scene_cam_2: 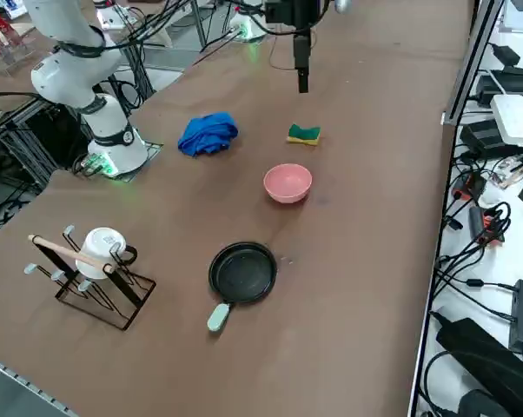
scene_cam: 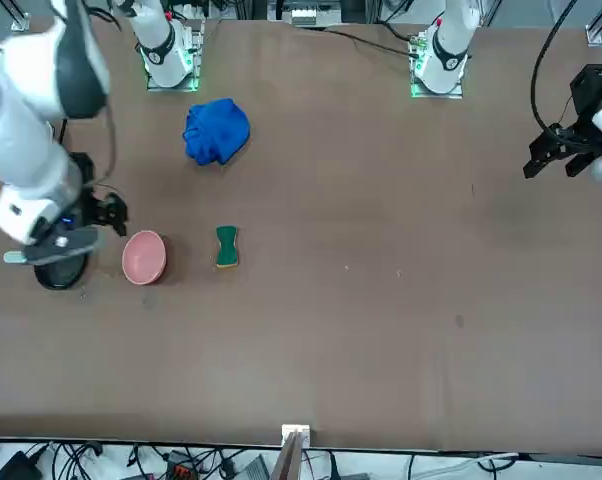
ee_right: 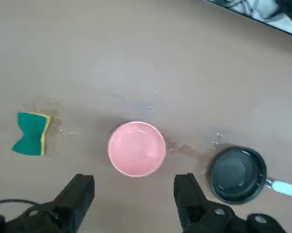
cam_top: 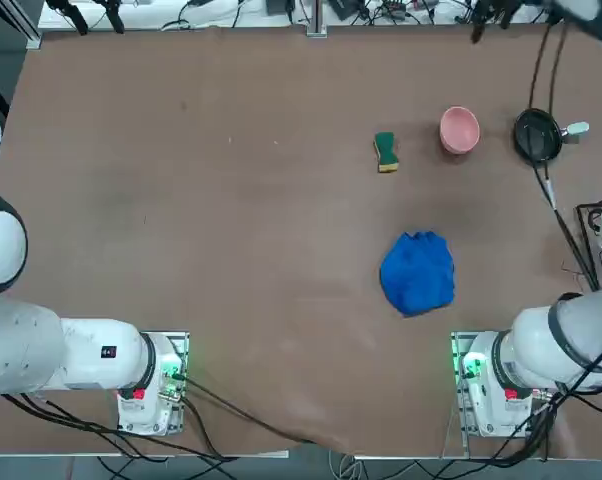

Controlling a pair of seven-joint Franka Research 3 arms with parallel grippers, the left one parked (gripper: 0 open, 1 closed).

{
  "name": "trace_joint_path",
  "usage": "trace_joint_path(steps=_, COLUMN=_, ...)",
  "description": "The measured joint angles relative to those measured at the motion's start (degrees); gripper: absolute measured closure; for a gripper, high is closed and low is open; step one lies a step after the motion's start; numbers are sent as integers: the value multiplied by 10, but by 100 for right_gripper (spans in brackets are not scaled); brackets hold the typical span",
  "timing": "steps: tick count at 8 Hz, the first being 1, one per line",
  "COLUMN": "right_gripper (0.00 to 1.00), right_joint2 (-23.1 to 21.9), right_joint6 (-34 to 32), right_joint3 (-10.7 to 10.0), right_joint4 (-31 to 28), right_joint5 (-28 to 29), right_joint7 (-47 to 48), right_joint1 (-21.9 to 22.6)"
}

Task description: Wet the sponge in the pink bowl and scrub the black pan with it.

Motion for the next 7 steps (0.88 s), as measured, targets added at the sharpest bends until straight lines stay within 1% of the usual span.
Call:
trace_joint_path(steps=1, right_gripper=0, right_joint2=-16, right_joint6=-14, right_joint3=-41, right_joint4=-1, right_joint5=14, right_joint7=-12, right_joint1=12)
trace_joint_path(steps=2, right_gripper=0, right_joint2=-34, right_joint6=-39, right_joint3=-95, right_joint4=-2, right_joint5=25, right_joint7=-15, right_joint1=44)
trace_joint_path(steps=3, right_gripper=0, right_joint2=-54, right_joint6=-63, right_joint3=-139, right_joint4=-4, right_joint5=35, right_joint7=-15, right_joint1=74)
trace_joint_path(steps=4, right_gripper=0, right_joint2=-78, right_joint6=-81, right_joint3=-164, right_joint4=-13, right_joint5=42, right_joint7=-15, right_joint1=92)
trace_joint_path(steps=6, right_gripper=0, right_joint2=-123, right_joint6=-97, right_joint3=-204, right_joint4=-39, right_joint5=48, right_joint7=-8, right_joint1=126)
trace_joint_path(steps=7, right_gripper=0, right_joint2=-138, right_joint6=-102, right_joint3=-211, right_joint4=-46, right_joint5=59, right_joint7=9, right_joint1=134)
